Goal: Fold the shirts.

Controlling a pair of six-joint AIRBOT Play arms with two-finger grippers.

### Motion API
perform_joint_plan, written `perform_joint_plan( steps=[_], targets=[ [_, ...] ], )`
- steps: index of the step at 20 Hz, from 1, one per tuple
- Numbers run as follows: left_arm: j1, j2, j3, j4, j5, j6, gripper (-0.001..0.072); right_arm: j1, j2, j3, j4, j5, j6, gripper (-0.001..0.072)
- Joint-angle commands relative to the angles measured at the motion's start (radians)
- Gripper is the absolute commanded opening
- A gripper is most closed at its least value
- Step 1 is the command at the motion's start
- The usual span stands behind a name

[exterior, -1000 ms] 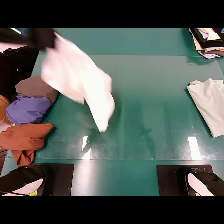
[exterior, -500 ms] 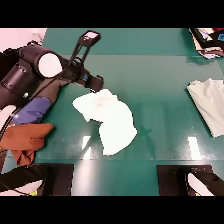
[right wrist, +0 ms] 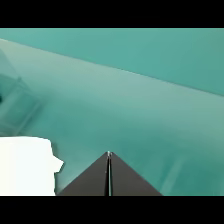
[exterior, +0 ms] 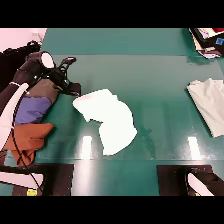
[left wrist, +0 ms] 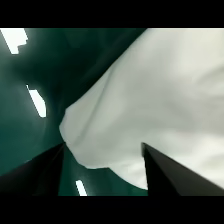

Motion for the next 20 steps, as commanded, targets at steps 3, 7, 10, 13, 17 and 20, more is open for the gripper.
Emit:
perform_joint_plan(
  steps=[3, 7, 10, 13, 17, 20],
  targets=[
    [0.049, -0.057, -0.068, -0.065, -0.048, 0.025, 0.0552, 0.000, -0.008, -0.001, 0.002, 0.010, 0.001, 0.0016],
    [0.049, -0.059, -0.092, -0.063, -0.028, 0.024, 0.0307, 0.002, -0.047, -0.001, 0.010, 0.047, 0.002, 0.0016],
    [0.049, -0.054, -0.084, -0.058, -0.019, 0.024, 0.0026, 0.000, -0.075, -0.001, -0.003, 0.106, 0.045, 0.0016],
    [0.049, 0.007, -0.023, -0.029, 0.006, 0.023, 0.0026, 0.002, -0.122, -0.006, -0.097, 0.295, 0.128, 0.0016],
    [0.049, 0.123, 0.068, -0.027, 0.053, 0.023, 0.0026, 0.018, -0.156, -0.267, -0.062, 0.342, 0.140, 0.0284],
    [0.049, 0.153, 0.093, -0.028, 0.045, 0.023, 0.0026, 0.089, -0.181, -0.592, 0.067, 0.161, 0.139, 0.0442]
  ],
)
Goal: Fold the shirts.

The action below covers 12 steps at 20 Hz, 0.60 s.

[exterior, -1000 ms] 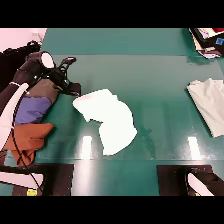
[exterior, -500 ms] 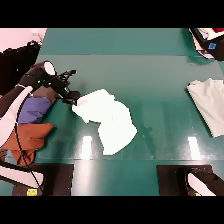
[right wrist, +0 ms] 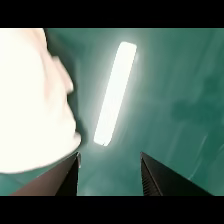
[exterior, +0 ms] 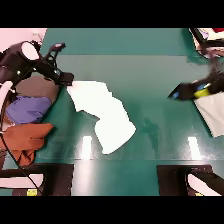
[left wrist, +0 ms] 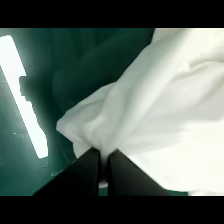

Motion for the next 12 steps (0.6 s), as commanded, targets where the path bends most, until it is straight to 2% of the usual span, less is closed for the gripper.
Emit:
perform_joint_plan(
  steps=[1, 5, 7, 10, 11, 12],
  targets=[
    [0.000, 0.038, 0.031, 0.003, 0.008, -0.001, 0.0026, 0.083, -0.044, -0.322, 0.165, -0.169, 0.005, 0.0443],
    [0.000, 0.038, 0.031, 0.003, 0.006, -0.005, 0.0026, 0.258, -0.175, -0.476, 0.373, -0.388, -0.090, 0.0442],
    [0.000, 0.038, 0.031, 0.003, 0.005, -0.005, 0.0026, 0.327, -0.246, -0.460, 0.447, -0.433, -0.138, 0.0442],
    [0.000, 0.039, 0.031, 0.003, 0.005, -0.005, 0.0026, 0.385, -0.327, -0.381, 0.448, -0.444, -0.145, 0.0424],
    [0.000, 0.039, 0.031, 0.003, 0.006, -0.006, 0.0026, 0.392, -0.341, -0.353, 0.446, -0.444, -0.154, 0.0335],
    [0.000, 0.040, 0.032, 0.003, 0.006, -0.009, 0.0026, 0.393, -0.350, -0.325, 0.439, -0.444, -0.162, 0.0138]
  ],
)
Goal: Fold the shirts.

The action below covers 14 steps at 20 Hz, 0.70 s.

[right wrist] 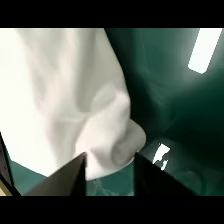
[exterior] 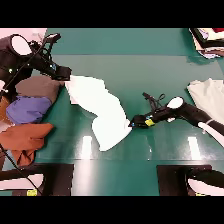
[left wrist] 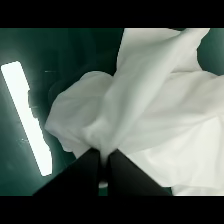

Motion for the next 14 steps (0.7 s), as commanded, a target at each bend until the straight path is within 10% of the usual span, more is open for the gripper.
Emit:
perform_joint_plan(
  steps=[1, 14],
  targets=[
    [0.000, 0.008, 0.001, 0.000, 0.004, -0.003, 0.0026, 0.040, -0.056, 0.072, 0.026, -0.034, -0.035, 0.0070],
    [0.000, 0.569, 0.343, 0.006, 0.050, -0.029, 0.0025, -0.355, 0.472, 0.702, -0.259, 0.084, 0.027, 0.0014]
  ],
)
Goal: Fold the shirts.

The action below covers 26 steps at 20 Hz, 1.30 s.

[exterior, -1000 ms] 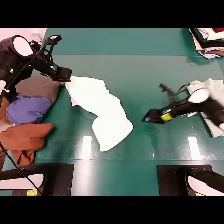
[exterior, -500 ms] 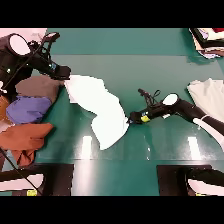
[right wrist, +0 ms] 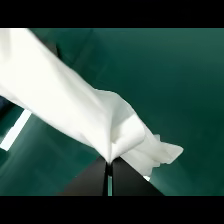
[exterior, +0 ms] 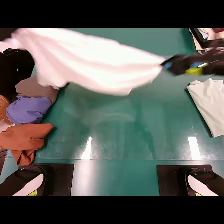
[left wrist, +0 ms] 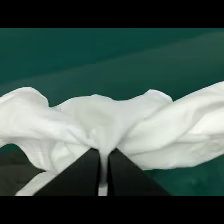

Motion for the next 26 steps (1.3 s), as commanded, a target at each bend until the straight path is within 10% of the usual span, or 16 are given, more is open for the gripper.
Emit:
perform_joint_plan(
  steps=[1, 13, 24, 26],
  targets=[
    [0.000, 0.142, 0.083, -0.068, -0.002, -0.002, 0.0025, -0.119, 0.133, 0.159, -0.025, 0.039, 0.013, 0.0014],
    [-0.001, 0.090, -0.289, -0.289, -0.190, 0.009, 0.0025, -0.320, -0.008, 0.231, -0.026, 0.517, 0.175, 0.0014],
    [0.000, 0.048, -1.119, -0.296, -0.035, 0.113, 0.0034, -0.320, 0.032, -0.447, -0.025, 0.245, 0.132, 0.0014],
    [0.000, 0.048, -1.092, -0.298, -0.023, 0.112, 0.0475, -0.320, 0.032, -0.446, -0.023, 0.244, 0.132, 0.0014]
  ],
)
